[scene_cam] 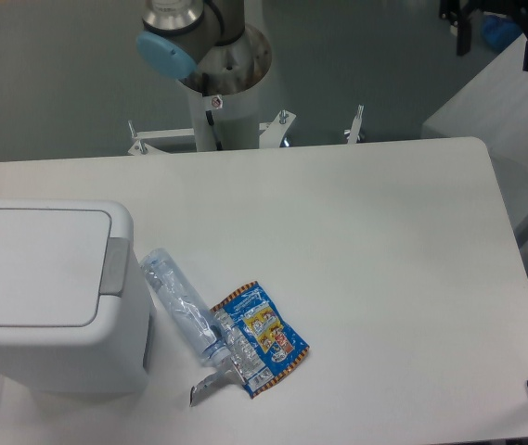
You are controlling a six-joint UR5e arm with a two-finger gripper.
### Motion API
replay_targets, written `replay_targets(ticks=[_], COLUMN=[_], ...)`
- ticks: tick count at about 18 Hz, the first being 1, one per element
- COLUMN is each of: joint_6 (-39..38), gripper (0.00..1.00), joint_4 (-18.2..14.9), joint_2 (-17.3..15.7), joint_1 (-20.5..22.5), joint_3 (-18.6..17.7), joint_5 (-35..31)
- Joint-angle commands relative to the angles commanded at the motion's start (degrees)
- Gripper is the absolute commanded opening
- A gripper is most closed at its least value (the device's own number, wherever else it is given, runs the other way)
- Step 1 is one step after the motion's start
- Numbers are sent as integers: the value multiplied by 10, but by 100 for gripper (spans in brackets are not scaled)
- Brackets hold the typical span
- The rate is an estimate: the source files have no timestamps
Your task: Open the trash can
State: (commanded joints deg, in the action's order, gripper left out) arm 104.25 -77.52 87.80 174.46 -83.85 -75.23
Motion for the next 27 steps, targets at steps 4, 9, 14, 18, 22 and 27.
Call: replay_targets(ticks=[4, 9, 14, 18, 22, 27], joint_6=[-20, -76, -248, -389, -475, -568], gripper=[100, 100, 100, 100, 100, 100], joint_4=[0, 1, 56, 89, 89, 92], joint_2=[0, 0, 11, 24, 25, 28], joint_1=[-1, -30, -74, -112, -153, -214], joint_3=[0, -8, -8, -8, -9, -14], joint_5=[-1, -1, -4, -11, -16, -24])
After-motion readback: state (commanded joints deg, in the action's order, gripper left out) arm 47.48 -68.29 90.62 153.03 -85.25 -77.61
